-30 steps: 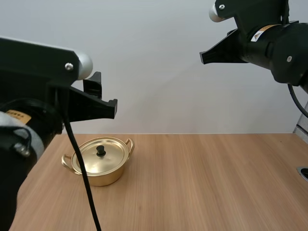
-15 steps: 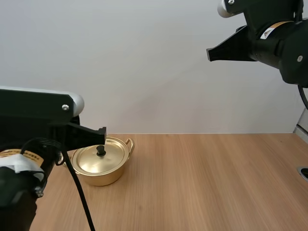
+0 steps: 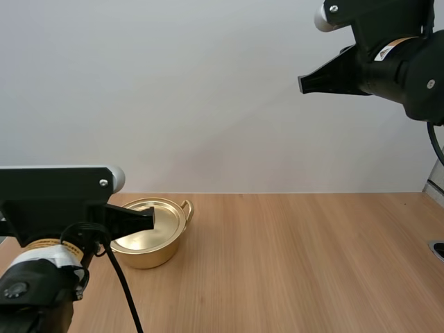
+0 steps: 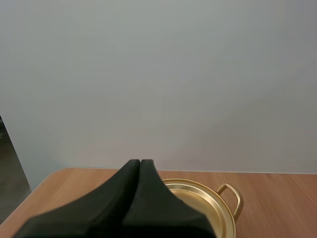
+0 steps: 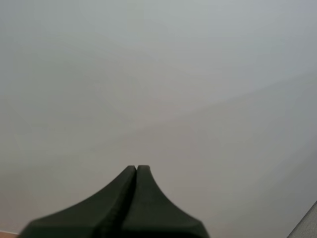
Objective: Open the pot, put the car inside, and close it
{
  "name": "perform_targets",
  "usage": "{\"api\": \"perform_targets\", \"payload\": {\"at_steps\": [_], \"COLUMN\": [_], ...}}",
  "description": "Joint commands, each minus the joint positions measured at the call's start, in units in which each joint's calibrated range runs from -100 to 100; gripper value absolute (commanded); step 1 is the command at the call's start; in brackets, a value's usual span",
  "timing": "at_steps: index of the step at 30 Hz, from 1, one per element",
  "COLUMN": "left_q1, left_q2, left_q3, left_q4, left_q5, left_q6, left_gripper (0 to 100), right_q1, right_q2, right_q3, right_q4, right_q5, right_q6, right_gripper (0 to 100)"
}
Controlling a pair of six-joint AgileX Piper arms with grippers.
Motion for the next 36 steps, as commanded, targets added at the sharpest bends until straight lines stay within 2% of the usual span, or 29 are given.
{"api": "perform_targets", "payload": {"at_steps": [1,5,17,36], "left_q1": [-0.12,-0.56,-0.65,-1.07], "left_q2": [-0.1,-0.3,-0.7,-0.7], "left_q3": [1.1,1.3,10.9,15.2], "left_q4": [0.0,0.0,-0.7,-2.0], "left_q5": [-3.6,-1.1,-3.4,-6.4], "left_q6": [0.1,0.1,0.1,0.1], "left_gripper": [0,0,0,0], "right_q1": [-0.3,-0.9,-1.6,-1.6], "right_q2": [0.0,-0.2,-1.6,-2.4], "right_q3": [0.1,0.1,0.2,0.2], "right_q4": [1.9,5.2,7.3,8.9], "right_q5": [0.4,3.5,8.5,11.6], "right_q6": [0.1,0.1,0.1,0.1], "right_gripper": [0,0,0,0]}}
